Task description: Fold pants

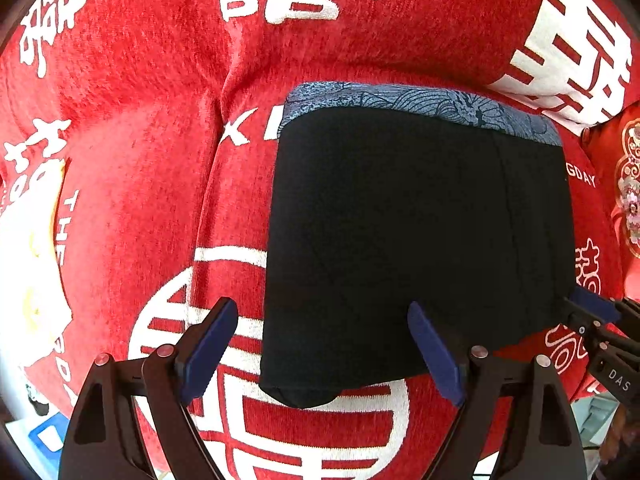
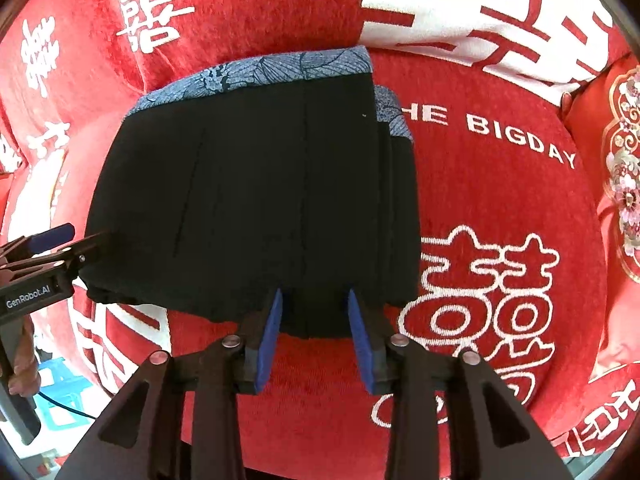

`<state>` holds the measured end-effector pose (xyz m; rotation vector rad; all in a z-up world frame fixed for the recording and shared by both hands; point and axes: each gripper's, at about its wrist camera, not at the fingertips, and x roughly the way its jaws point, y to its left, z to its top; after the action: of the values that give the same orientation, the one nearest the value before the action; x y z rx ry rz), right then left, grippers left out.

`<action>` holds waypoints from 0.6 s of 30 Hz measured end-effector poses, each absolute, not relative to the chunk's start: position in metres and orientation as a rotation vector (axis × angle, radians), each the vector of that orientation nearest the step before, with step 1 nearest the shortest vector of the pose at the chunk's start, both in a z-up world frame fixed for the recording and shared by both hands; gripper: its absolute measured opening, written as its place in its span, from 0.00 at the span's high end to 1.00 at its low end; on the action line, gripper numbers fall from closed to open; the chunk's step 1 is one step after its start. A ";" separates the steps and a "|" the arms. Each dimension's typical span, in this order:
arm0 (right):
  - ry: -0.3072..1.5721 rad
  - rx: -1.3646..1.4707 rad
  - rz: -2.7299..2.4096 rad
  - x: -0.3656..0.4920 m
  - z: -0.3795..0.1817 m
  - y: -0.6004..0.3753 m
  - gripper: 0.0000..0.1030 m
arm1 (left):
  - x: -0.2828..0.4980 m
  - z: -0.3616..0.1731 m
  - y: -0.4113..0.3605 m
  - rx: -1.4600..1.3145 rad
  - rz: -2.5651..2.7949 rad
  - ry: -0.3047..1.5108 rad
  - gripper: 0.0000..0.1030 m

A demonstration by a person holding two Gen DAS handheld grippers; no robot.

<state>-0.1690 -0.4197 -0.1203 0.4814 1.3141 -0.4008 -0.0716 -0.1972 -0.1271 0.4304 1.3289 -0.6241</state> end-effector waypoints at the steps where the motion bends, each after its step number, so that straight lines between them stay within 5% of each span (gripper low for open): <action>1: 1.318 0.486 -0.399 -0.169 -0.121 -0.419 0.55 | -0.071 -0.127 -0.197 0.428 -0.624 1.332 0.15; 18: 1.275 0.532 -0.425 -0.180 -0.107 -0.430 0.49 | -0.051 -0.114 -0.201 0.415 -0.582 1.284 0.15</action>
<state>-0.1803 -0.4296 -0.1074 0.5322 1.2746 -0.4252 -0.0506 -0.2012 -0.1142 0.4155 1.2835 -0.5822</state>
